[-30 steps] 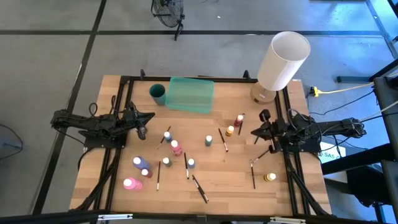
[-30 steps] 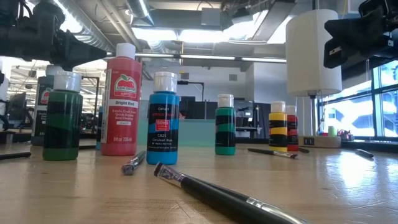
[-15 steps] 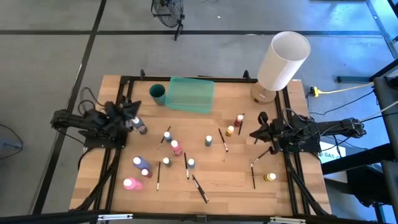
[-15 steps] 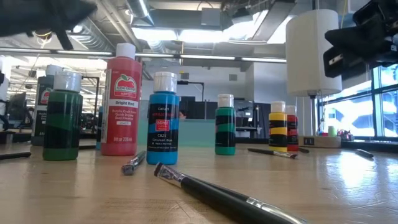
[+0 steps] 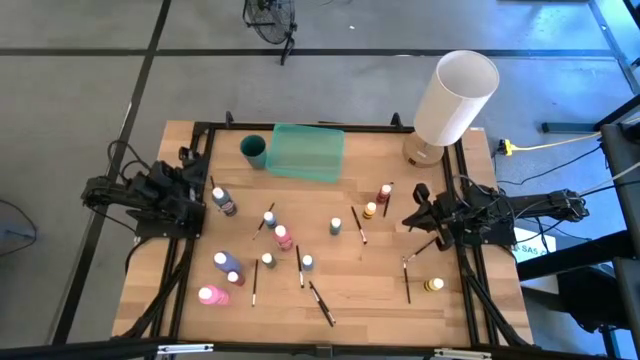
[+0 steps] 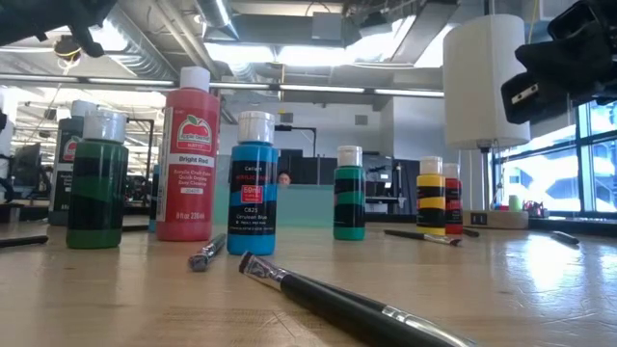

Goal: Pick & Place Paint Supplies
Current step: Put the big black paint bottle into the green bin

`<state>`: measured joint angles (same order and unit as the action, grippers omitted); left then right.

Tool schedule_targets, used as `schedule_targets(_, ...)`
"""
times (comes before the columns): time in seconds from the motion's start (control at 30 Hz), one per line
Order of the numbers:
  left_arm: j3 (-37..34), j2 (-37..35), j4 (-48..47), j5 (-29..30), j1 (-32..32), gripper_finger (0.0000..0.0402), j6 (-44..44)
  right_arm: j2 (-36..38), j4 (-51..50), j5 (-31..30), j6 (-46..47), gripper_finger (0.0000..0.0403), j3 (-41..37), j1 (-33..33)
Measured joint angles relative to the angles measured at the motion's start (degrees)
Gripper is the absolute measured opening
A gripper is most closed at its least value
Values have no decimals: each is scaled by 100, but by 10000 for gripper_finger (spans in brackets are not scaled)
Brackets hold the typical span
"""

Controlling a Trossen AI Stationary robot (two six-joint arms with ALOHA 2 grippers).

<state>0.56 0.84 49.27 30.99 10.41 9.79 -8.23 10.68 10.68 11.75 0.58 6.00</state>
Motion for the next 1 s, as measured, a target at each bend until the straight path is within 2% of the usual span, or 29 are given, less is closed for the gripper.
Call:
schedule_targets(0.17,0,0,-447,-44,0,6,991,0,-21,-332,-332,3,0,0)
schedule_targets(0.4,465,26,-605,671,0,6,2188,0,-114,-1216,-748,3,0,0)
schedule_targets(0.5,1051,81,-1554,1392,11,6,2372,0,-114,-1868,-951,3,0,0)
schedule_targets(0.6,1912,208,-3143,1748,11,6,2064,0,-105,-2345,-988,3,0,-2)
schedule_targets(0.67,2518,344,-4241,1625,11,6,1433,-2,41,-2691,-1130,3,0,-2)
schedule_targets(0.77,3340,585,-5468,924,11,6,585,-2,322,-2980,-1548,3,0,-2)
schedule_targets(0.9,4331,879,-7308,-176,11,6,-335,-2,483,-2988,-1825,3,0,0)
schedule_targets(1.0,4915,1064,-8474,-463,11,7,-1110,0,543,-2856,-1857,3,0,0)
